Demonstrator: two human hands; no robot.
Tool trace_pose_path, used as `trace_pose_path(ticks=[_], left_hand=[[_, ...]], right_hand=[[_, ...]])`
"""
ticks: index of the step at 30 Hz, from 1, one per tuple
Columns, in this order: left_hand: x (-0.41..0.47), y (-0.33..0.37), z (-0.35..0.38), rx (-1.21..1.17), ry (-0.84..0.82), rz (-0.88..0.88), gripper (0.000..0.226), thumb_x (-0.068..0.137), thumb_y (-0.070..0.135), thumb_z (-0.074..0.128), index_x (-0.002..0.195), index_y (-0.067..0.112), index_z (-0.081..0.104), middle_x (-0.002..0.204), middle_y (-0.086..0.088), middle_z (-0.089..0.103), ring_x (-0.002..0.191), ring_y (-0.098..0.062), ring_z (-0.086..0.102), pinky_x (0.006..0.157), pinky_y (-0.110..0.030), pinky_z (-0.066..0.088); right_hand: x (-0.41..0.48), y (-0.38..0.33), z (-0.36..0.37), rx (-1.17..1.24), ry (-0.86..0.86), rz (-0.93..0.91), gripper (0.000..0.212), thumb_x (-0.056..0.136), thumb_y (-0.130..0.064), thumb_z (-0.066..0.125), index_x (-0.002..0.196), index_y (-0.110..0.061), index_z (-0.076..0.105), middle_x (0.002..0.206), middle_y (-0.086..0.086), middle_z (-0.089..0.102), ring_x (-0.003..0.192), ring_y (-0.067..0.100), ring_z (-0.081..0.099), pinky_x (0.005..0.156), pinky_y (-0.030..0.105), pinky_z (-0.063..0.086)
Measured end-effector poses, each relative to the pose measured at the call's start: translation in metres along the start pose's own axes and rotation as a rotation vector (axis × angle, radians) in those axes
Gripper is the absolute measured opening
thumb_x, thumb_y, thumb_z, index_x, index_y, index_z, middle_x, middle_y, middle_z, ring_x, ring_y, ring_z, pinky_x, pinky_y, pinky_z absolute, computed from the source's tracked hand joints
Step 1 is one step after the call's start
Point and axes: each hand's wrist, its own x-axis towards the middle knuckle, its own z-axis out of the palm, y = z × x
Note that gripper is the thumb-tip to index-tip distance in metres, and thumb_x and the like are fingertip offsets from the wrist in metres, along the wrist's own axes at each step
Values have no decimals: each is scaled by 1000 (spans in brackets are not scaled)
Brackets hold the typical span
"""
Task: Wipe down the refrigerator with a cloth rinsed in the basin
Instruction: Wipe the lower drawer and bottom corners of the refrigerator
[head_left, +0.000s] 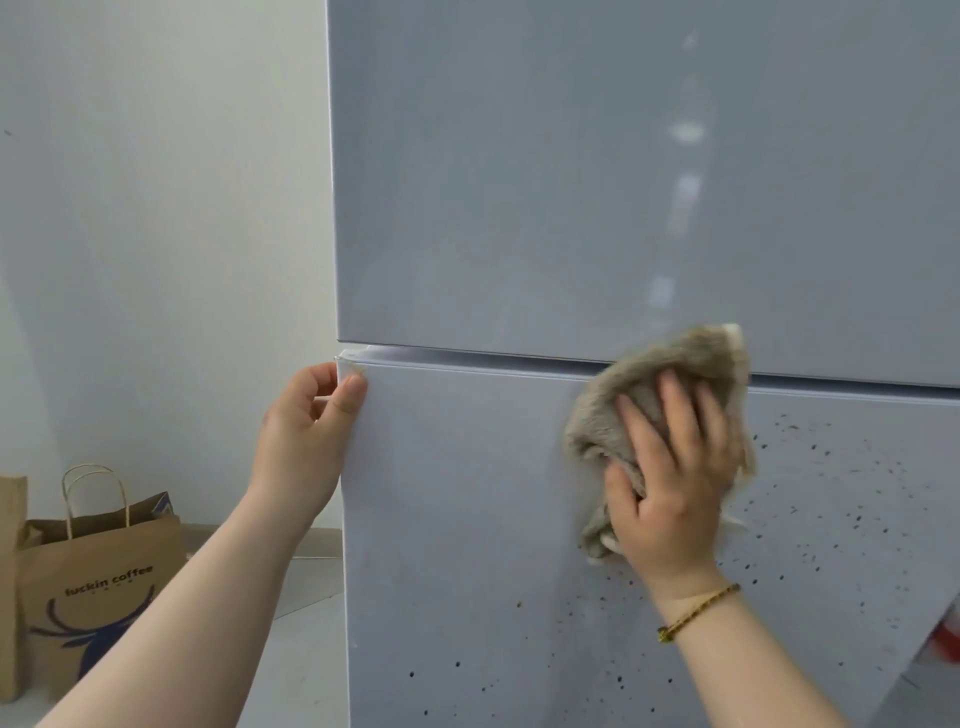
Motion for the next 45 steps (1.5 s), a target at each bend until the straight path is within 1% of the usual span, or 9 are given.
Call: trace_pose_path(ticks=[4, 7, 10, 15, 21, 26, 29, 38, 45], left_hand=[[-3, -2, 10, 50, 78, 3, 10, 95, 22, 43, 100, 16, 50, 79, 8, 52, 63, 3, 51, 53, -1, 38], [-8, -11, 18, 164, 202, 111, 26, 93, 26, 46, 112, 8, 48, 107, -8, 48, 92, -21, 51, 90, -28, 39], [-19, -18, 24, 304, 324, 421, 41, 87, 29, 45, 122, 10, 36, 132, -22, 36, 123, -29, 30, 101, -38, 25], [-45, -29, 49, 552, 175, 946, 35, 93, 35, 37, 120, 13, 42, 128, -14, 34, 126, -26, 28, 107, -37, 23], [-55, -45, 80, 791, 38, 966, 42, 94, 48, 29, 125, 22, 42, 133, -11, 34, 139, -22, 12, 115, -40, 6], [-54, -52, 90, 878, 106, 967, 49, 89, 53, 34, 130, 26, 37, 134, -12, 33, 143, -13, -4, 117, -39, -1], [-55, -52, 92, 892, 154, 974, 50, 87, 53, 38, 125, 22, 43, 133, -13, 34, 143, -13, -3, 117, -40, 1], [-61, -50, 104, 819, 212, 899, 53, 90, 56, 29, 118, 14, 45, 132, -14, 31, 143, -12, -4, 117, -40, -3], [-71, -43, 121, 736, 220, 730, 59, 88, 61, 25, 123, 16, 40, 135, -12, 24, 141, -19, -4, 115, -35, -11]], right_hand=[[-18, -43, 13, 2, 64, 261, 36, 84, -24, 42, 119, -18, 46, 132, 11, 36, 125, 35, 29, 106, 49, 19], [-28, -64, 17, 40, -111, -132, 28, 96, -28, 29, 118, -25, 47, 132, 3, 38, 129, 26, 22, 111, 49, 12], [-25, -33, 13, 12, -140, -377, 28, 96, -26, 32, 118, -26, 49, 132, -1, 41, 129, 23, 24, 110, 48, 17], [-29, 52, -10, -41, 65, 107, 39, 88, -25, 37, 127, -20, 39, 149, 1, 23, 134, 25, 21, 110, 45, 19], [-37, 47, -8, 22, 196, 587, 37, 86, -20, 40, 122, -11, 39, 138, 27, 35, 127, 34, 21, 104, 58, 22], [-52, 29, -9, -24, -97, -99, 32, 97, -32, 27, 123, -23, 44, 141, 2, 22, 130, 27, 18, 108, 51, 14], [-47, 48, -13, -53, -137, -214, 30, 95, -30, 34, 123, -24, 44, 143, -3, 19, 137, 20, 15, 108, 51, 15], [-18, 106, -33, 118, 224, 972, 68, 81, -42, 31, 131, 3, 43, 147, 14, 29, 136, 38, 21, 111, 46, 17], [-27, 49, -14, -5, -62, -3, 33, 89, -30, 39, 120, -22, 44, 133, 6, 35, 130, 26, 19, 107, 50, 15]])
